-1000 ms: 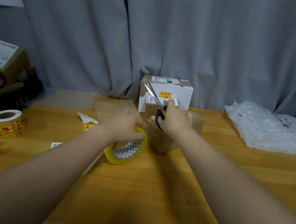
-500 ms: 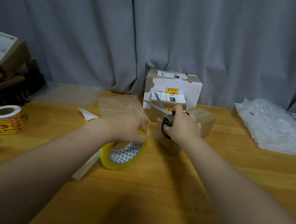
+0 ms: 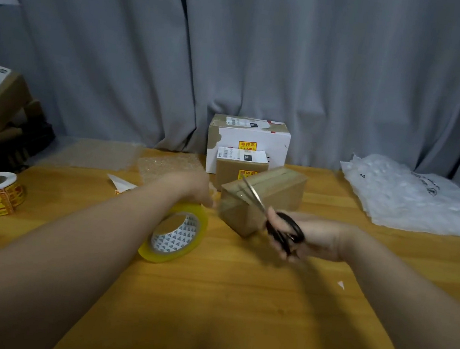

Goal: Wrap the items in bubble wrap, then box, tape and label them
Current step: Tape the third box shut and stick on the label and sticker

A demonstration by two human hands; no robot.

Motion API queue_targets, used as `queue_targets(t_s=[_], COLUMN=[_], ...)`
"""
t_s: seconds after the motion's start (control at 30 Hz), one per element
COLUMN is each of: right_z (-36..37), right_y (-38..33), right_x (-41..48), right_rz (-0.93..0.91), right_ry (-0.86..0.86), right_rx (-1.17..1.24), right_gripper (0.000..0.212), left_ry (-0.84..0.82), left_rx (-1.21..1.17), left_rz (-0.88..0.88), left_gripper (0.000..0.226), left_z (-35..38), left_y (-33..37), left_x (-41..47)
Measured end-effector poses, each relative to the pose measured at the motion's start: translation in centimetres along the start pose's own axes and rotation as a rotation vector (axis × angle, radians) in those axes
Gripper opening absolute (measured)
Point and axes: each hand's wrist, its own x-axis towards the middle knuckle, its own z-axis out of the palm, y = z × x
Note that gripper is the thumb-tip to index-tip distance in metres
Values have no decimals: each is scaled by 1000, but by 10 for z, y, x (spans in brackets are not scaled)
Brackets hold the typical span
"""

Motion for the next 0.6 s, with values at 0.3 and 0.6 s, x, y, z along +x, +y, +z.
queue_targets(t_s=[0.3,0.6], right_z=[25,41], right_y=[-2,-18], right_x=[3,28], right_rz=[246,216], right_ry=[-148,-36], right_rx=[-188,-158], right_gripper=[84,77], left_ry=[26,38], left_rx=[-34,-100], left_rz=[-19,-50], left_gripper=[21,20], left_z=[4,4], left_y=[6,4], left_x=[-3,1])
